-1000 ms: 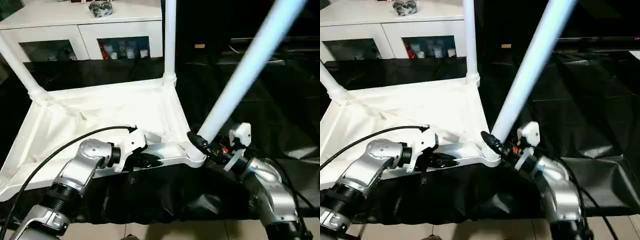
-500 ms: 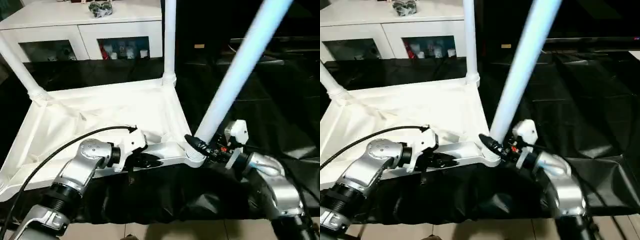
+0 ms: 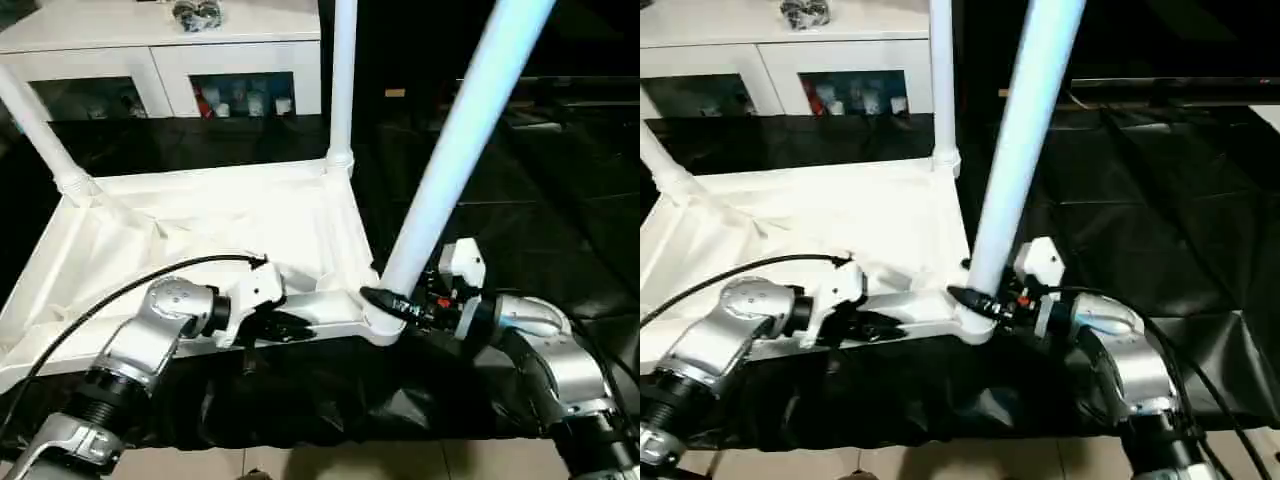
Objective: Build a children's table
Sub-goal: Insert table leg to table base
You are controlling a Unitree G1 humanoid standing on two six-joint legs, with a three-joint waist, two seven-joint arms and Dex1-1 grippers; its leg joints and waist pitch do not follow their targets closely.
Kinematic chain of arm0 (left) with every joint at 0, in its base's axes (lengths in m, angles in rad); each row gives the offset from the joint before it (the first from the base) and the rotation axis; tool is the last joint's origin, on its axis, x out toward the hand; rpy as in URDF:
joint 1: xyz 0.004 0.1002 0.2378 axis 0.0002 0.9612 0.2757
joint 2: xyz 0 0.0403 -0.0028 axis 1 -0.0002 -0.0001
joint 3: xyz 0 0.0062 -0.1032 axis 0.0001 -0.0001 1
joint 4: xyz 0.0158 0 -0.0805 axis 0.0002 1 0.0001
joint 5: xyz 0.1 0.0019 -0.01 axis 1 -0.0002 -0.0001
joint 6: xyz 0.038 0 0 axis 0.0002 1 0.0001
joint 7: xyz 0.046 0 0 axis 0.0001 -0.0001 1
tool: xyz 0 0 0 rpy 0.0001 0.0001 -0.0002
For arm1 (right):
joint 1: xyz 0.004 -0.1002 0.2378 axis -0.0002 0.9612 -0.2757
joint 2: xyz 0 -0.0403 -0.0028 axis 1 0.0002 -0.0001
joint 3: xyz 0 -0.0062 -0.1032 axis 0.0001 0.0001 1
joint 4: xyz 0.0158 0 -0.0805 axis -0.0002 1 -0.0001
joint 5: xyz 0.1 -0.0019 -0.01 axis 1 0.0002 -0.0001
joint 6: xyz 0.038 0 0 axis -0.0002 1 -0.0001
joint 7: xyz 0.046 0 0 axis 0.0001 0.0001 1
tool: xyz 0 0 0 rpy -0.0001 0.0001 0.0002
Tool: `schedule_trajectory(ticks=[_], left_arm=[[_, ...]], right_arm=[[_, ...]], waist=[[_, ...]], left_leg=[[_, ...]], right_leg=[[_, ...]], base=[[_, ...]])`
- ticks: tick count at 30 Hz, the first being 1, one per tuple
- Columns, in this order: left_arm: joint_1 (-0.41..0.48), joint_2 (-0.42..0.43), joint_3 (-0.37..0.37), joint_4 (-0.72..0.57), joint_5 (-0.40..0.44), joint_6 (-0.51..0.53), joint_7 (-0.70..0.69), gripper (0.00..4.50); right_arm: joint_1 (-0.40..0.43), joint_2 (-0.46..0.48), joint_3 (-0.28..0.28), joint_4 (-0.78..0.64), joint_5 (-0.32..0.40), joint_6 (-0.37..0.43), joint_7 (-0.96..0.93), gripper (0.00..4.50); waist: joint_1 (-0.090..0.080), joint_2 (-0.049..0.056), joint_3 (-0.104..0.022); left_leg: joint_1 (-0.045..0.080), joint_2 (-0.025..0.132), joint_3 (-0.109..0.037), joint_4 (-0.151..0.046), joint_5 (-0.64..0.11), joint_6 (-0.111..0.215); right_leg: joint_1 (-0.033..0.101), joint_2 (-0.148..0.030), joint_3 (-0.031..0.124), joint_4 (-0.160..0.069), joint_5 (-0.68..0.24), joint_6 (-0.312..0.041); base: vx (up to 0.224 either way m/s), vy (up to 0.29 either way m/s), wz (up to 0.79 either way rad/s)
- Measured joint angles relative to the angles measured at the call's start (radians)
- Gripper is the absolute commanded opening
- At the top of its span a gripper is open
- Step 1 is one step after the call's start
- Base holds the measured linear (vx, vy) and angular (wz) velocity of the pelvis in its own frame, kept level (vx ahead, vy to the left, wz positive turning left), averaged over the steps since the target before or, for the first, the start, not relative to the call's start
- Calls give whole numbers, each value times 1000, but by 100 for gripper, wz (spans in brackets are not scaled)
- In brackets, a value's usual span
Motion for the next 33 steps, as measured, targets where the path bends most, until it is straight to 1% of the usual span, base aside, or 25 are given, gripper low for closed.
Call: schedule_trajectory(ticks=[7,9,10,12,15,19,21,23,24,25,26,28,31,33], left_arm=[[-14,30,-13,11,9,-26,-45,0],[-22,33,-14,21,11,-29,-55,0],[-26,35,-14,27,11,-31,-59,0],[-28,35,-14,31,11,-33,-61,0],[-34,36,-14,45,11,-44,-65,0],[-35,37,-11,48,11,-39,-57,0],[-35,33,-5,48,14,-29,-28,0],[-38,10,15,49,37,-10,47,0],[-39,-11,23,47,43,11,90,0],[-42,-36,35,45,55,38,150,0],[-44,-56,39,34,63,62,187,0],[-43,-92,40,1,77,113,261,0],[-31,-124,45,-61,92,193,345,0],[-18,-150,50,-113,120,250,411,0]], right_arm=[[-39,-10,35,40,-14,-26,78,188],[-46,-7,40,51,-14,-33,82,188],[-50,-7,42,57,-14,-34,85,188],[-56,-6,43,66,-15,-34,93,188],[-63,-4,44,83,-15,-51,106,188],[-78,25,42,110,-23,-78,90,188],[-80,52,31,131,-32,-93,41,188],[-97,93,4,183,-54,-120,-69,188],[-110,116,-5,210,-67,-133,-130,188],[-130,142,-27,245,-85,-141,-210,188],[-144,157,-37,266,-91,-143,-263,188],[-173,185,-62,305,-105,-145,-361,188],[-216,229,-74,360,-125,-165,-469,188],[-256,263,-79,410,-143,-179,-552,188]], waist=[[-3,-11,-2],[-3,-18,-1],[-3,-22,0],[-1,-26,0],[0,-27,0],[-1,-27,0],[-4,-27,1],[-8,-28,2],[-10,-27,4],[-12,-27,5],[-12,-28,7],[-13,-31,10],[-17,-30,11],[-21,-30,11]], left_leg=[[2,0,2,-4,1,-1],[2,1,4,-8,1,-3],[3,3,8,-11,1,-3],[4,6,13,-14,1,-7],[10,6,14,-17,1,-9],[13,6,15,-19,1,-10],[14,6,15,-20,2,-12],[15,7,15,-20,3,-15],[16,7,15,-20,3,-15],[16,7,15,-20,5,-18],[16,6,15,-20,6,-19],[14,7,15,-21,6,-19],[12,8,15,-22,6,-19],[9,10,15,-22,8,-18]], right_leg=[[0,0,0,-1,0,-1],[1,0,0,-1,0,-1],[1,0,1,-1,0,-1],[1,0,1,-1,-1,-1],[1,0,1,-1,-1,-1],[1,0,1,-1,0,-3],[2,0,1,-1,1,-5],[1,0,1,-1,4,-9],[1,0,1,-2,5,-11],[1,0,1,-3,6,-13],[1,0,1,-3,7,-13],[-1,0,1,-3,7,-13],[-3,2,0,-6,6,-13],[-4,4,0,-8,6,-13]], base=[[0,0,0],[0,0,0],[0,0,0],[0,0,0],[0,0,0],[0,0,0],[0,0,0],[0,0,0],[0,0,0],[0,0,0],[0,0,0],[0,0,0],[0,0,0],[0,0,0]])
